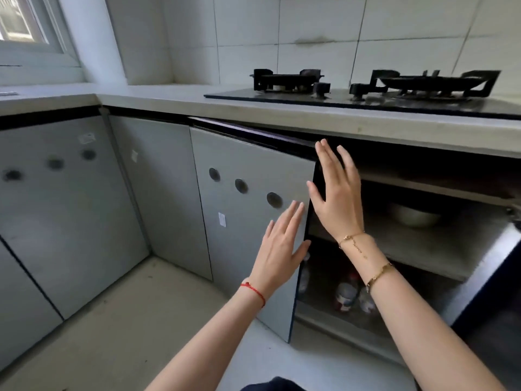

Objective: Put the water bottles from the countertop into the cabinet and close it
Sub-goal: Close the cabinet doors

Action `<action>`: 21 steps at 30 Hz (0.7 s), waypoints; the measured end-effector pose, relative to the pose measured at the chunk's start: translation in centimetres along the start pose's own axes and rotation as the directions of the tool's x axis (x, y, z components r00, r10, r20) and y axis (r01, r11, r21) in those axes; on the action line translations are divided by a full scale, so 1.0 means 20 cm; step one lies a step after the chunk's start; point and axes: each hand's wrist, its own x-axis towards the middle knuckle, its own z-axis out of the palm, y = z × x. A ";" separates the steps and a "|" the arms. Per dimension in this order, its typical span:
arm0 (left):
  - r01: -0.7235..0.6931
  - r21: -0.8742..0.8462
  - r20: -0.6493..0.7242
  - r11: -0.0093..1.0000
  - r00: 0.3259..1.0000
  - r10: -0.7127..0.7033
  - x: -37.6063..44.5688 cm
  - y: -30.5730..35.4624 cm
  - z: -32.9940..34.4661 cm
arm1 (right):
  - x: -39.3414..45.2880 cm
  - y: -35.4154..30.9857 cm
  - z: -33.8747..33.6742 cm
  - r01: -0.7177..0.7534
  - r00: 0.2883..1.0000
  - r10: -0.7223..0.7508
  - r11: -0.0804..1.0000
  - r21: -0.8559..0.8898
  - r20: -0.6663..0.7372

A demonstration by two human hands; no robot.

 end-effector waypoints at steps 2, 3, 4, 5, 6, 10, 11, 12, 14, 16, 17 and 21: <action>0.025 -0.021 0.049 0.999 0.998 -0.024 0.09 0.01 0.07 | 0.05 0.08 0.02 -0.004 0.999 0.009 0.991 -0.131 0.036; 0.035 -0.023 0.070 0.999 0.997 -0.034 0.13 0.01 0.11 | 0.07 0.12 0.03 0.000 0.998 0.011 0.981 -0.196 0.056; 0.044 -0.017 0.089 0.999 0.995 -0.042 0.17 0.01 0.13 | 0.08 0.15 0.04 0.005 0.997 0.014 0.966 -0.258 0.075; 0.052 -0.008 0.109 0.999 0.993 -0.051 0.19 0.01 0.16 | 0.10 0.17 0.05 0.011 0.996 0.018 0.950 -0.313 0.091; 0.062 0.002 0.127 0.998 0.990 -0.061 0.22 0.00 0.18 | 0.11 0.20 0.06 0.016 0.995 0.022 0.933 -0.358 0.102; 0.076 0.048 0.156 0.996 0.984 -0.082 0.29 -0.02 0.24 | 0.14 0.26 0.10 0.023 0.994 0.030 0.882 -0.470 0.107; 0.074 0.062 0.158 0.995 0.984 -0.083 0.30 -0.03 0.24 | 0.14 0.27 0.11 0.023 0.994 0.032 0.871 -0.490 0.102; 0.073 0.075 0.160 0.994 0.983 -0.084 0.31 -0.03 0.25 | 0.14 0.28 0.12 0.021 0.995 0.033 0.860 -0.510 0.097; 0.072 0.097 0.159 0.993 0.983 -0.087 0.32 -0.04 0.26 | 0.14 0.28 0.14 0.017 0.996 0.034 0.845 -0.534 0.086; 0.070 0.093 0.147 0.993 0.986 -0.083 0.33 -0.05 0.27 | 0.14 0.29 0.15 0.012 0.996 0.036 0.844 -0.536 0.078; 0.069 0.081 0.142 0.994 0.987 -0.080 0.32 -0.05 0.27 | 0.14 0.29 0.15 0.013 0.996 0.034 0.847 -0.532 0.079; 0.043 0.028 0.163 0.999 0.985 -0.047 0.32 -0.07 0.24 | 0.13 0.28 0.15 0.003 0.997 0.033 0.877 -0.480 0.066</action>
